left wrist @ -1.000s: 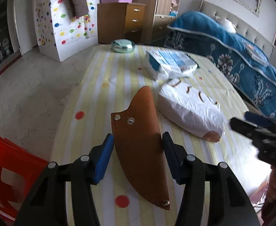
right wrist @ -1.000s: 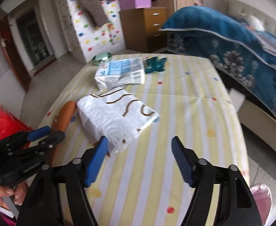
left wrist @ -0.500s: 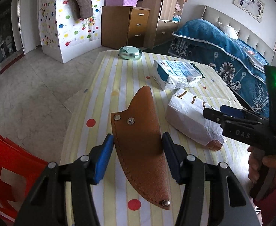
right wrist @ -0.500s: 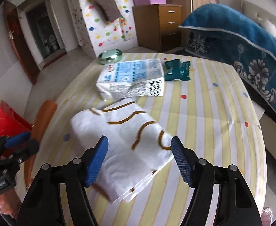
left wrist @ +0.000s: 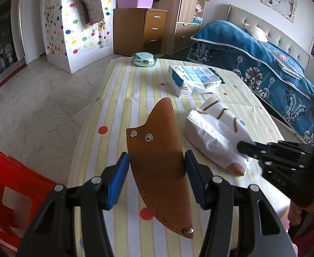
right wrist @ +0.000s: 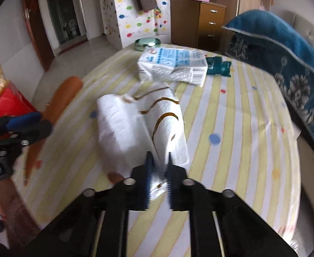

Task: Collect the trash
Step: 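Carry sheath and paper bag to the wastebasket and open both tools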

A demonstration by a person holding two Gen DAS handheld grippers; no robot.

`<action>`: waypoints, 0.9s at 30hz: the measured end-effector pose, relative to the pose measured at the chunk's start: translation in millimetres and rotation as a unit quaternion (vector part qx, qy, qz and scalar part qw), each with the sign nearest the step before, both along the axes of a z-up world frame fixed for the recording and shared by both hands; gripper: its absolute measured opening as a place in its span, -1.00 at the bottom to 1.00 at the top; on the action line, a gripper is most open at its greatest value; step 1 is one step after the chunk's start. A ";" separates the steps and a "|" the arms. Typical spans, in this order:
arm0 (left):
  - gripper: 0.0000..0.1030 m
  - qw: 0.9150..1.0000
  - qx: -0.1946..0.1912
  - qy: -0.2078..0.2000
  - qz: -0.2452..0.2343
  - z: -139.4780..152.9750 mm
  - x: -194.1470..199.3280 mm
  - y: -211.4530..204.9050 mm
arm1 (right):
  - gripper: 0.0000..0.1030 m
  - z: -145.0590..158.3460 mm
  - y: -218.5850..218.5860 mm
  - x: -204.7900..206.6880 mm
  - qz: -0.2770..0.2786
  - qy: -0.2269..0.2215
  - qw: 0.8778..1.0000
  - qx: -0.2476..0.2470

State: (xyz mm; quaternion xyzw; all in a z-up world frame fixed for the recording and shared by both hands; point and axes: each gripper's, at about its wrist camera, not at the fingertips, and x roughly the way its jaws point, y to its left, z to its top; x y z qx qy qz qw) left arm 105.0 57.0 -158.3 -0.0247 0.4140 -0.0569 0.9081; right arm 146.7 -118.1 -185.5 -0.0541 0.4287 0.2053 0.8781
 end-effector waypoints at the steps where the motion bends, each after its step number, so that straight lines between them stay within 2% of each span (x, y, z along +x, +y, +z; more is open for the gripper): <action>1: 0.02 1.000 0.000 -0.003 -0.003 2.5 -3.9 -2.0 | -0.89 8.4 -4.3 -10.2 -0.010 -0.010 1.000 0.013; 6: 0.02 0.999 -0.004 -0.022 -0.031 16.5 -20.3 -22.3 | -0.92 43.6 -29.3 -48.8 -0.052 -0.048 0.997 0.040; 9: 0.02 0.998 -0.012 -0.036 -0.055 26.8 -31.4 -41.5 | -0.92 52.4 -41.6 -63.9 -0.068 -0.055 0.995 0.043; 16: 0.02 0.990 -0.021 -0.063 -0.123 43.2 -55.8 -103.9 | -0.92 73.7 -94.7 -111.5 -0.147 -0.079 0.986 0.019; 21: 0.02 0.980 -0.025 -0.078 -0.181 49.4 -72.8 -164.3 | -0.91 80.4 -142.4 -145.9 -0.217 -0.087 0.972 0.015; 22: 0.02 0.978 -0.026 -0.079 -0.192 50.3 -75.9 -175.4 | -0.91 81.8 -160.1 -160.3 -0.244 -0.089 0.966 0.016; 27: 0.02 0.959 -0.019 -0.089 -0.266 52.0 -95.5 -247.3 | -0.91 76.5 -213.0 -196.0 -0.316 -0.090 0.944 0.014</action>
